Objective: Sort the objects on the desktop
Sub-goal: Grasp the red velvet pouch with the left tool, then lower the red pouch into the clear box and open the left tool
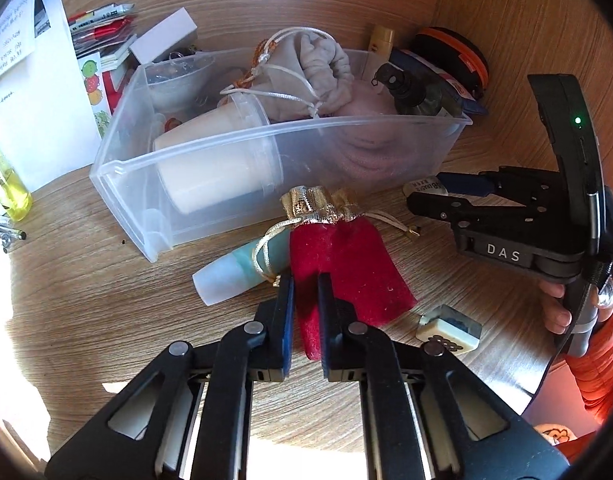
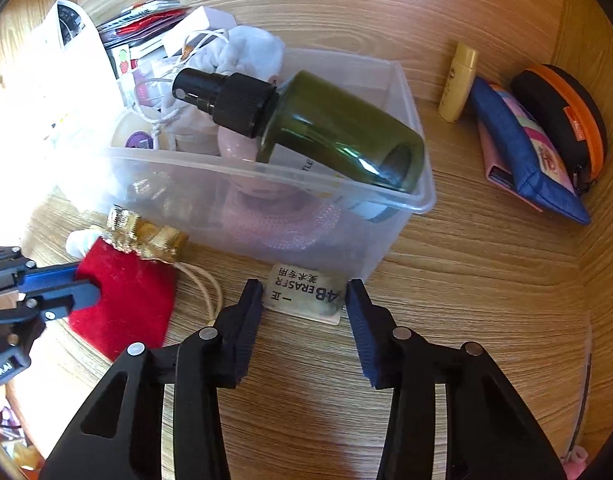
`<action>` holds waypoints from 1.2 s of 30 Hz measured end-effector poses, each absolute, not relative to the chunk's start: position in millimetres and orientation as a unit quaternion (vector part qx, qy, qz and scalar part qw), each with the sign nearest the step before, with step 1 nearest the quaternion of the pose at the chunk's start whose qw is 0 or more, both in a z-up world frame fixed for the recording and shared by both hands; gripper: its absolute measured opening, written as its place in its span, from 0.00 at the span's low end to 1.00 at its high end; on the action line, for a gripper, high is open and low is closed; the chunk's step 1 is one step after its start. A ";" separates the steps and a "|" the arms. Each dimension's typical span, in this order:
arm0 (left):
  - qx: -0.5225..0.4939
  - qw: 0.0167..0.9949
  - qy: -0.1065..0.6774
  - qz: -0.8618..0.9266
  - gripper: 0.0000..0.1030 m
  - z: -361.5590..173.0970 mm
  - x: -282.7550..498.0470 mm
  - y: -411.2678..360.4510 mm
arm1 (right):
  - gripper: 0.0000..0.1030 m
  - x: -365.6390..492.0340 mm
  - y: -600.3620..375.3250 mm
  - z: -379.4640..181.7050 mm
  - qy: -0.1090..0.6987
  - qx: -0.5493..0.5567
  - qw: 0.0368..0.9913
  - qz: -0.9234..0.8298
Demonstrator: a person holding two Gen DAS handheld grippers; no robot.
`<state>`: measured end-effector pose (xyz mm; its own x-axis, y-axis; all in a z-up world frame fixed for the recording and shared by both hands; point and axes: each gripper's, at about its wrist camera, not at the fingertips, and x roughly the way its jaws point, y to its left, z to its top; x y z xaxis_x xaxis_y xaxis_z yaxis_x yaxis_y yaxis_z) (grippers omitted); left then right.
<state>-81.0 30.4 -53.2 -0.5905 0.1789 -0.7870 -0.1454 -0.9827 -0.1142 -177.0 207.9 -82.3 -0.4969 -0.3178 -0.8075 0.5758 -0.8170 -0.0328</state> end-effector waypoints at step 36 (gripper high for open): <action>-0.466 0.100 -0.048 0.878 0.36 -62.3 -91.3 15.2 | 0.38 -141.7 209.1 -36.3 0.136 0.381 0.309 -0.861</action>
<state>-91.3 15.2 -62.3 -0.5455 0.2207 -0.8085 -0.1303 -0.9753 -0.1783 -141.7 209.1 -36.3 -0.5184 -0.4283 -0.7402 0.6357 -0.7720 0.0015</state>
